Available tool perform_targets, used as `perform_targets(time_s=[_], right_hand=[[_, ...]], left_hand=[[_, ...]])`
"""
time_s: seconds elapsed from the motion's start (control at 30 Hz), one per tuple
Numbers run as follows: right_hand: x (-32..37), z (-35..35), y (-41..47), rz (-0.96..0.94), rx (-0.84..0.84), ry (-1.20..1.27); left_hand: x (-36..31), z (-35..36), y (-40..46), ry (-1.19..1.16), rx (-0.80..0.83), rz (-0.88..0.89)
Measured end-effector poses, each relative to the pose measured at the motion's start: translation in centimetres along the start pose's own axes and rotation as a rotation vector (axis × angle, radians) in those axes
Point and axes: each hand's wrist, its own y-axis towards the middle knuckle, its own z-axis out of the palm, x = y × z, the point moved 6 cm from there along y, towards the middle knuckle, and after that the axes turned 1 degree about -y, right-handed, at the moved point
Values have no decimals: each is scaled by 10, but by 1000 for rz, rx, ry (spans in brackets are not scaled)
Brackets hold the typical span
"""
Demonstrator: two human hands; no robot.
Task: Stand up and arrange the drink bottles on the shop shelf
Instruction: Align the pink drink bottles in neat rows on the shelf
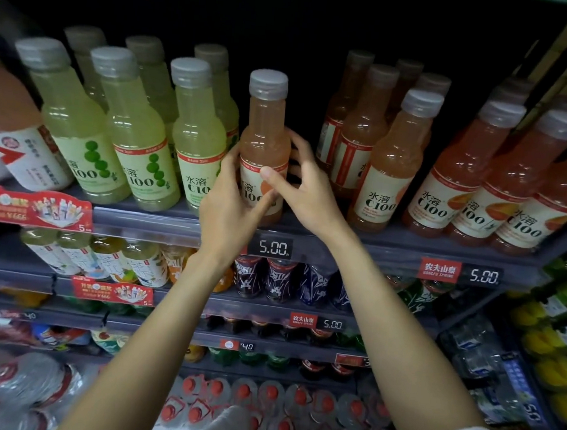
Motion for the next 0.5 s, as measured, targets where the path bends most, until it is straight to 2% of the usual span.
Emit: perform_targets(time_s=[0.13,0.37,0.5], right_hand=[[3,-1,-3,7,31,11],[-11,-49,-42,-9,-227,-108],[-13,-58,-38,15,-282,-514]], left_hand=[[-2,-2,-1,24,-19,9],[-2,3,-4,61,-28,16],[-1,4,-6,62,-26,13]])
